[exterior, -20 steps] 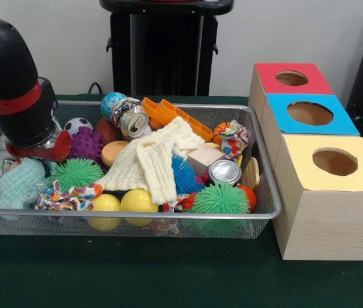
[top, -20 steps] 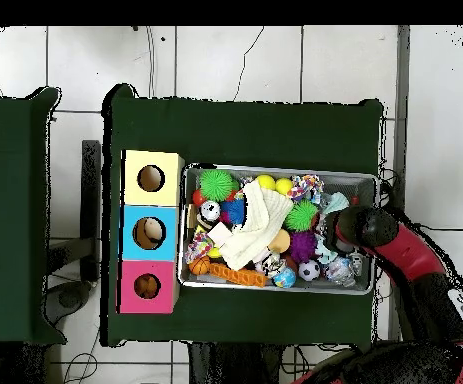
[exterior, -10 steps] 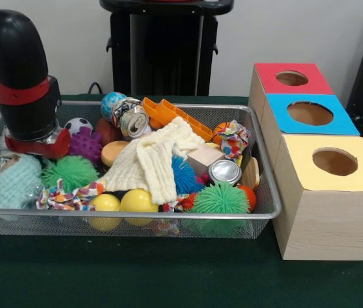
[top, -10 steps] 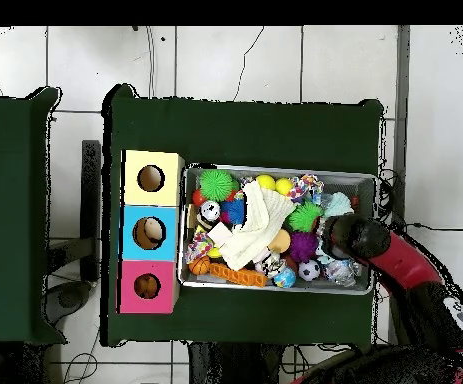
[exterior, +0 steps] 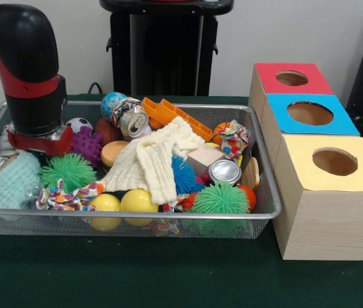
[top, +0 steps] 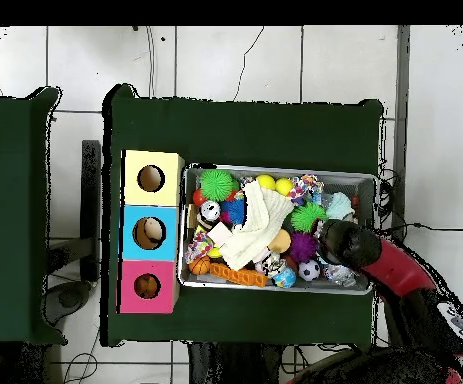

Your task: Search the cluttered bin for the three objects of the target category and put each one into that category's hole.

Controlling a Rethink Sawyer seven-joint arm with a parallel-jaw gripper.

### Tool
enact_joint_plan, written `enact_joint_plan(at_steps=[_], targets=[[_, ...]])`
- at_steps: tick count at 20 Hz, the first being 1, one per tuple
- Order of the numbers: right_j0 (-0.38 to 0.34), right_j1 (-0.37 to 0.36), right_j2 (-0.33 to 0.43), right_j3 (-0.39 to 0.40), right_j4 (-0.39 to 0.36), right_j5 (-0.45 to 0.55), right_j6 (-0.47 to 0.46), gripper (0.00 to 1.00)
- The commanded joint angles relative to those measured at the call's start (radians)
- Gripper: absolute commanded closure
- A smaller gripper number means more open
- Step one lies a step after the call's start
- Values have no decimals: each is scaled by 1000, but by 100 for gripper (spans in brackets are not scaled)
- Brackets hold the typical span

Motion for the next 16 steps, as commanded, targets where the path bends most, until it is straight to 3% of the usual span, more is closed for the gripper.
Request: enact_joint_plan(at_steps=[1,10,16], targets=[[-12,-2,-30,127,4,-119,240,100],[-30,-177,-24,261,29,-54,216,100],[-34,-254,-26,317,52,-13,214,100]])
